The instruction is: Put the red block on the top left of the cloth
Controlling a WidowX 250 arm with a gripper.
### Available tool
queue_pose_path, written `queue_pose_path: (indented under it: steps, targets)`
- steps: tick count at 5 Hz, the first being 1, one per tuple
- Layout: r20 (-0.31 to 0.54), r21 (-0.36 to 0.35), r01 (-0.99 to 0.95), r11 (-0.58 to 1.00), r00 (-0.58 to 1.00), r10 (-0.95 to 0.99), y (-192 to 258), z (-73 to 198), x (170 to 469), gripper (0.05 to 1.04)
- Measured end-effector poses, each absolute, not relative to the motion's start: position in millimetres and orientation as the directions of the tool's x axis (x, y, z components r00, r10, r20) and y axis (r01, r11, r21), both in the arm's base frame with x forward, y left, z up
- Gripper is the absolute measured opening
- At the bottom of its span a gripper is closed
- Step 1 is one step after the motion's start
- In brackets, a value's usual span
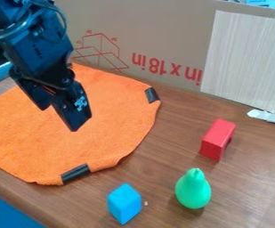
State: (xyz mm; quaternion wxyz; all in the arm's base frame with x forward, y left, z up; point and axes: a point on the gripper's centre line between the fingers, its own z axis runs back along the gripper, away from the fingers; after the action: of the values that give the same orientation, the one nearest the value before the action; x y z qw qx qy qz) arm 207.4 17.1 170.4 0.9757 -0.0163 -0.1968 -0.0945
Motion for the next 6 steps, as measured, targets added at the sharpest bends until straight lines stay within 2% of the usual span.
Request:
queue_pose_path:
  steps: [1, 2, 4, 6]
  targets:
    - [0.378, -0.003, 0.184, 0.983, 0.91, -0.169, 16, 168, 207, 1.0]
    - [0.305, -0.082, 0.16, 0.984, 0.944, -0.128, -13, 153, 228, 1.0]
    - [0.331, -0.077, 0.145, 0.986, 0.937, -0.112, -39, 137, 248, 1.001]
    - [0.403, -0.077, 0.092, 0.993, 0.914, -0.053, -68, 113, 286, 1.001]
